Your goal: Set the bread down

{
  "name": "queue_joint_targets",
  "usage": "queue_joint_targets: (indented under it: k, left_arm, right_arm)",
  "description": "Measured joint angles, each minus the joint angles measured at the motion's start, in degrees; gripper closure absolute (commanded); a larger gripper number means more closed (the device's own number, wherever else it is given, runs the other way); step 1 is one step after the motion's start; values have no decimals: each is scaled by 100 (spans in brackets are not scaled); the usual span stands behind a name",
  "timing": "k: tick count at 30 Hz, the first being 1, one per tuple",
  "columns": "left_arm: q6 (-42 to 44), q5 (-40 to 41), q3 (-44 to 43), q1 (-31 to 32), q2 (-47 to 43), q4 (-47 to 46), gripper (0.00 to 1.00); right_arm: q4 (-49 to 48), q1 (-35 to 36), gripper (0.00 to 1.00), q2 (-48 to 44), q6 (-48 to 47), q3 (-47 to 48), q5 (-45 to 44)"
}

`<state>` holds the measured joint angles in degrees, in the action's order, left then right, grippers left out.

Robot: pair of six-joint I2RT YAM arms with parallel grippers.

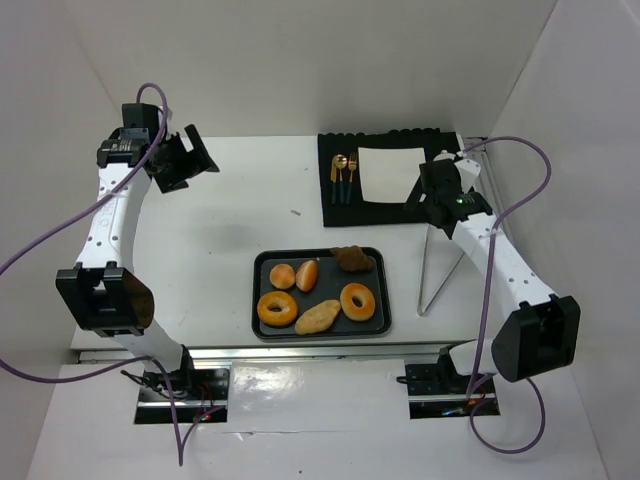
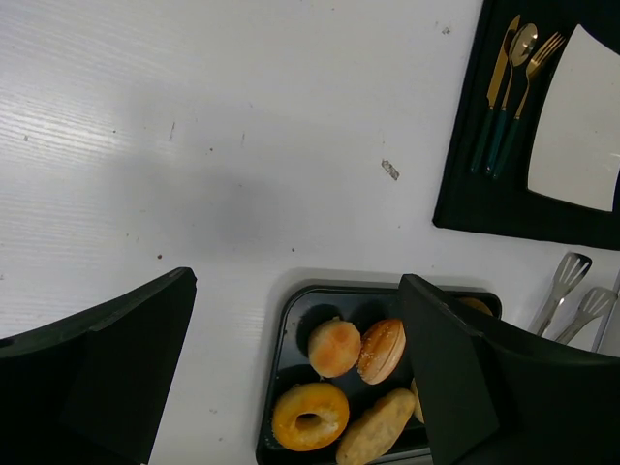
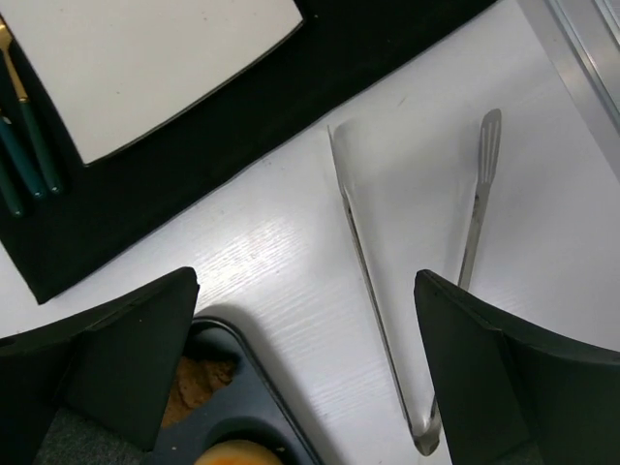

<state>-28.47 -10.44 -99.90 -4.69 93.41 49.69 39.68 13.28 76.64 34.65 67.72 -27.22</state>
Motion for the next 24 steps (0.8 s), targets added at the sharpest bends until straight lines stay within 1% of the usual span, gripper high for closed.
queue_joint_targets:
  k: [4, 9, 14, 19, 21, 24]
  left_arm:
    - [0, -4, 0, 0, 48, 4, 1]
    - [0, -13, 0, 0, 52, 2, 1]
    - [0, -22, 0, 0, 70, 2, 1]
    - [0, -44, 0, 0, 101, 4, 1]
    - [0, -46, 0, 0, 101, 2, 1]
    - [0, -50, 0, 0, 111, 2, 1]
  right_arm:
    - [-22, -74, 0, -46, 4, -195, -42]
    - [-24, -330, 0, -278, 111, -728, 59]
    - [-26, -608, 0, -734, 260, -1484, 610]
    - [-31, -632, 0, -898, 262, -2144, 1272]
    - [-20, -632, 0, -896, 254, -2326, 1464]
    - [31, -632, 0, -870, 284, -2387, 1499]
